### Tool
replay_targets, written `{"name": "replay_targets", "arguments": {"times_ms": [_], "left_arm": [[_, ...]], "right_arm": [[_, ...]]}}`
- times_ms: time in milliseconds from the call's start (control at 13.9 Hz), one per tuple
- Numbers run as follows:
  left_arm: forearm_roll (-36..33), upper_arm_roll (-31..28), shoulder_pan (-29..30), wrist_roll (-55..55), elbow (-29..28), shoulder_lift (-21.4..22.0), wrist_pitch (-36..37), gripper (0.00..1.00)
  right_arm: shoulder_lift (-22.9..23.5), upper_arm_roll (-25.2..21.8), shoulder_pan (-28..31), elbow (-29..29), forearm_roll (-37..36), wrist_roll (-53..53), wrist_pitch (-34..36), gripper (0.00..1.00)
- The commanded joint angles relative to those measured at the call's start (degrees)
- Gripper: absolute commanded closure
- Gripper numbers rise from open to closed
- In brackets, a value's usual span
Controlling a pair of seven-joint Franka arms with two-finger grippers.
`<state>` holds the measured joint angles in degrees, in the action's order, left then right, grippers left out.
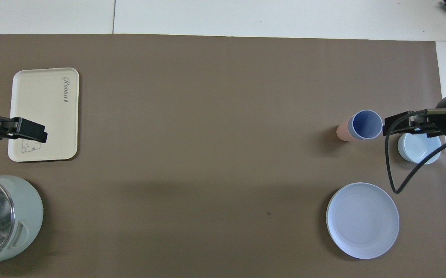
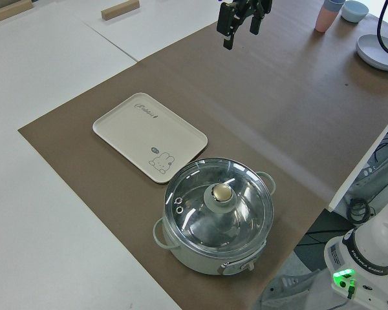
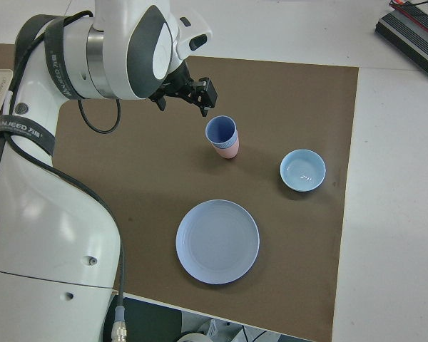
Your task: Place cup on tray
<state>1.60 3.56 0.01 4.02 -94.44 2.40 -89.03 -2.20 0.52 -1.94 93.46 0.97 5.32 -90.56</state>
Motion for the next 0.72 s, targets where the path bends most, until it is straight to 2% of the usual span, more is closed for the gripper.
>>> {"name": "replay_targets", "arguments": {"times_ms": [0, 433, 649], "left_arm": [[-0.8, 0.4, 0.6, 0.4, -2.1, 1.8, -0.9, 0.00], [-0.8, 0.4, 0.6, 0.4, -2.1, 1.8, -0.9, 0.00], [-0.8, 0.4, 0.7, 0.4, -2.1, 1.8, -0.9, 0.00]], "right_arm": [[-1.4, 0.2, 0.3, 1.6, 0.4, -0.9, -0.3, 0.00], [-1.3, 0.2, 0.6, 1.5, 0.4, -1.6, 0.6, 0.00], [-0.8, -0.3, 1.9, 1.0, 0.4, -0.8, -2.0, 0.04]]}}
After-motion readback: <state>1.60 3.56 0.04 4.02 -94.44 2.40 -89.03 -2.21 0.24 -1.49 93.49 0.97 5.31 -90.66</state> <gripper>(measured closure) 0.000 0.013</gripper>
